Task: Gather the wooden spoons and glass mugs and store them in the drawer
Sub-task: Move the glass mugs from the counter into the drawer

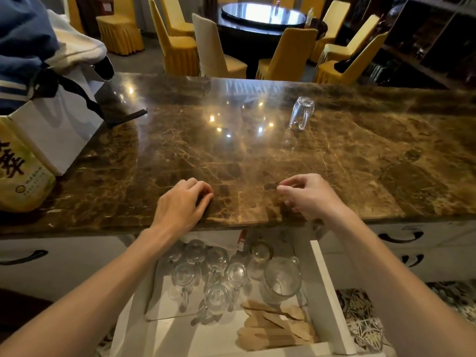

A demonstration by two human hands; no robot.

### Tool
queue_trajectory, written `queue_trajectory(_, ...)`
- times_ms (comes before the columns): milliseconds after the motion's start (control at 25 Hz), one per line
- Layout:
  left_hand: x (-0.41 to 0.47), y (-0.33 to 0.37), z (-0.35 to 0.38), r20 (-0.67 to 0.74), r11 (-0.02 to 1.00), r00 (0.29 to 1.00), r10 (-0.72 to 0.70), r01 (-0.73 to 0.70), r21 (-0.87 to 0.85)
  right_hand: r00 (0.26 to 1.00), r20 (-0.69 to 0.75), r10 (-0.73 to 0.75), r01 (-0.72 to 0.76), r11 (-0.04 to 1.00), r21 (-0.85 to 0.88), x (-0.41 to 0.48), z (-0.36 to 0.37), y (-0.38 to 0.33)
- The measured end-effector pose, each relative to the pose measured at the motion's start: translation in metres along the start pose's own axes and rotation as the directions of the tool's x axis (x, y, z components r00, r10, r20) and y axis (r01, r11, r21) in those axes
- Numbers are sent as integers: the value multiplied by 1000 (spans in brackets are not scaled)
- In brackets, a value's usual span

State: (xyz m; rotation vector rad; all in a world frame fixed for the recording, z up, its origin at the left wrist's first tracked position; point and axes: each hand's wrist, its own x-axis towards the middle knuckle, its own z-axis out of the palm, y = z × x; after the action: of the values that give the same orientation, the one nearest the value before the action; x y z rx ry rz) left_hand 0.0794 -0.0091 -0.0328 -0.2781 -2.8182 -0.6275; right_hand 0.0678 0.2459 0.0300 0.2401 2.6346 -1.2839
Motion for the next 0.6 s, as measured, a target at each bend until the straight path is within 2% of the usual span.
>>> queue_trajectory(120,-2,4,6,-70,999,997,35,-33,35,981,-186,-57,66,997,39,21,-11,-4)
queue_trajectory(240,-5,3,9,-92,999,995,37,-36,15,949,-305,-84,107,993,57,48,-22,-7)
queue_trajectory(600,-5,2,11,-47,1000,999,-8,7,-25,868,-491,-69,112,992,60,131,-42,-4)
